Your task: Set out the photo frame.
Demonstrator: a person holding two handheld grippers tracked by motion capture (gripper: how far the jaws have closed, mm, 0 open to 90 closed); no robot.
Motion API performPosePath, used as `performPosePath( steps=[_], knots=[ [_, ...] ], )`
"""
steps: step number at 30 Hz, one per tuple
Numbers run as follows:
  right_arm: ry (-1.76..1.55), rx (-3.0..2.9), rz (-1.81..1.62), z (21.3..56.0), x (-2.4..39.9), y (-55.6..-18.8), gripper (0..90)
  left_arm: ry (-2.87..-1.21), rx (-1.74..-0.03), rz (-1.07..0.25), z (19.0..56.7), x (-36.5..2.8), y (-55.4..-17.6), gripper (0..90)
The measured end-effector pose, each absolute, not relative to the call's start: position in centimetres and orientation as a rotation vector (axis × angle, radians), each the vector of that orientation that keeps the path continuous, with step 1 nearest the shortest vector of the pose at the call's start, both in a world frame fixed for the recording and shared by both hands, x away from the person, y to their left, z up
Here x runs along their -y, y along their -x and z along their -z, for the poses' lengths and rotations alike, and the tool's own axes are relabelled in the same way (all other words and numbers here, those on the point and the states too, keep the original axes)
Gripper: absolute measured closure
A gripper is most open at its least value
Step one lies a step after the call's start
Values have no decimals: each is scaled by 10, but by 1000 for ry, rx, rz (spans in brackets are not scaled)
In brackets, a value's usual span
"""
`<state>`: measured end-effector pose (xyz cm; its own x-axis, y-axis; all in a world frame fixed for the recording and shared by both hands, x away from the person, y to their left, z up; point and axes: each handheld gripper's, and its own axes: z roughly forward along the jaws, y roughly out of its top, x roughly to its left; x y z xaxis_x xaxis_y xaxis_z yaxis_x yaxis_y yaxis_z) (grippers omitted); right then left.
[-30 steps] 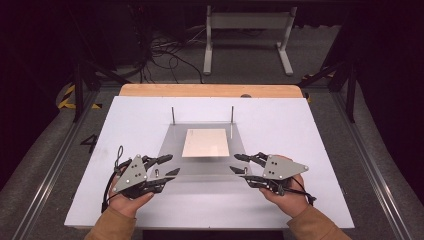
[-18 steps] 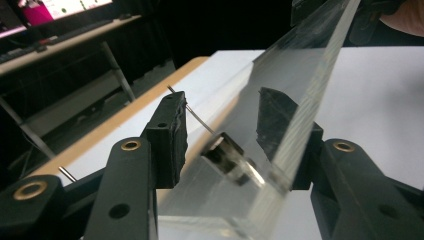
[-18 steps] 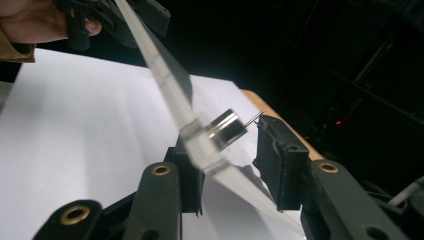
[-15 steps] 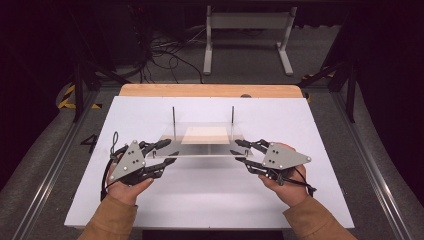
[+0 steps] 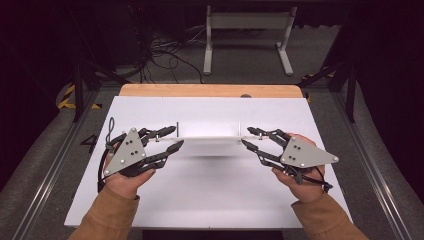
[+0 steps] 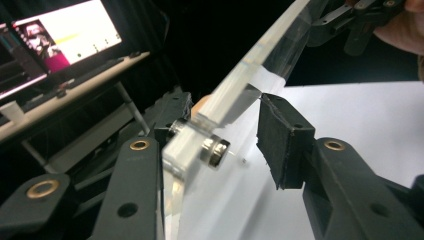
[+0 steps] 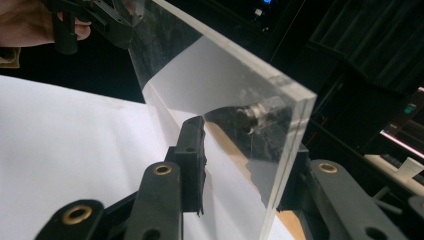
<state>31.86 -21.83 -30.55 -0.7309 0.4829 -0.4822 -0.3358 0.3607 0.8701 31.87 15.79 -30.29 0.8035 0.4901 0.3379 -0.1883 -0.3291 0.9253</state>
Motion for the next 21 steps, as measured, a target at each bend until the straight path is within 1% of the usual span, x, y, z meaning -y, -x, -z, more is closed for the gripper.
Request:
performPosePath(
  steps=[3,6,12,21],
  knots=[
    [-123,-1888,-1491,297,222,-312,658,-1746,-210,-663,290,-160,-316,581],
    [-114,-1877,-1503,288,225,-305,665,-1748,-194,-620,280,-160,-314,597],
    [-161,-1915,-1541,276,230,-294,668,-1753,-181,-581,272,-157,-308,608],
    [-239,-1956,-1617,264,240,-280,670,-1775,-197,-487,259,-149,-300,619]
  ],
)
